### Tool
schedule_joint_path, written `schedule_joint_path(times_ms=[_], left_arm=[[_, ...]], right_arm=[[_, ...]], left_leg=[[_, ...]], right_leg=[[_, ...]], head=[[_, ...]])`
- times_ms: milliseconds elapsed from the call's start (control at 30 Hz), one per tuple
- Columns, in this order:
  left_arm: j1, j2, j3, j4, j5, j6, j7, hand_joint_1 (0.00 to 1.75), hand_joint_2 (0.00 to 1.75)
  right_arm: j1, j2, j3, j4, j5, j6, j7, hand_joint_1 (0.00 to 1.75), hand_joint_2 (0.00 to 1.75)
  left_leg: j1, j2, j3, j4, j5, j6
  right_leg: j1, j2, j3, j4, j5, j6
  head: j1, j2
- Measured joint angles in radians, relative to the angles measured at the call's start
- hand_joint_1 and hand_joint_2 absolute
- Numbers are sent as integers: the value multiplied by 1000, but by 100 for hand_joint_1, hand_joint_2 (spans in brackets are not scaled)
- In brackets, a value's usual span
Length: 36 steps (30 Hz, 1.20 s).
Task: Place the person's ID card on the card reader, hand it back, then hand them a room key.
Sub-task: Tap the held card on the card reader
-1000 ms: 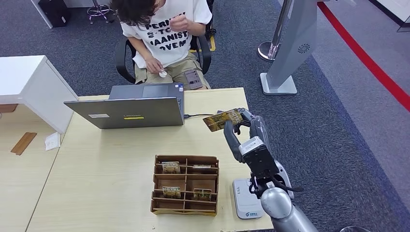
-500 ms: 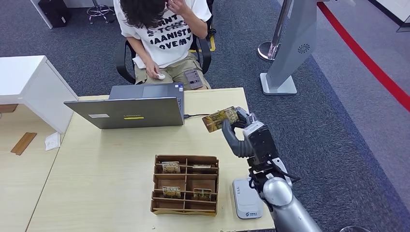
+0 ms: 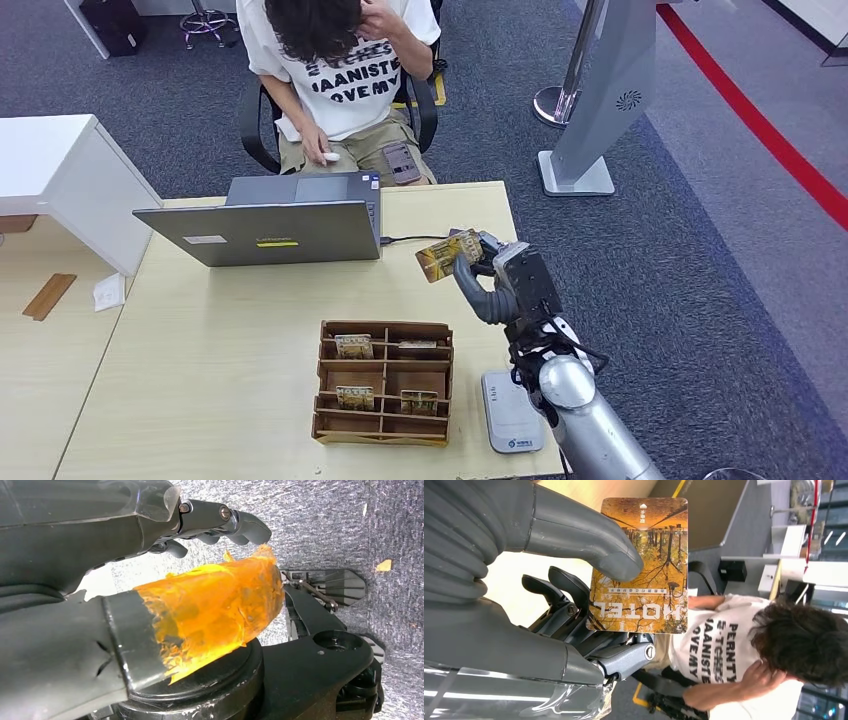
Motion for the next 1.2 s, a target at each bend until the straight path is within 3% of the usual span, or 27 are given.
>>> schedule_joint_path(times_ms=[300,1200], left_arm=[[3,2,6,0,19,0,0,0,0],[5,4,7,0,29,10,0,0,0]], right_arm=[[19,0,-36,6,-79,73,-10,175,175],[152,-41,-145,-90,-167,140,-41,175,175]], left_leg=[[0,0,0,0,0,0],[0,1,0,0,0,0]], right_leg=[[0,0,0,0,0,0],[0,1,0,0,0,0]], head=[[0,0],[0,0]])
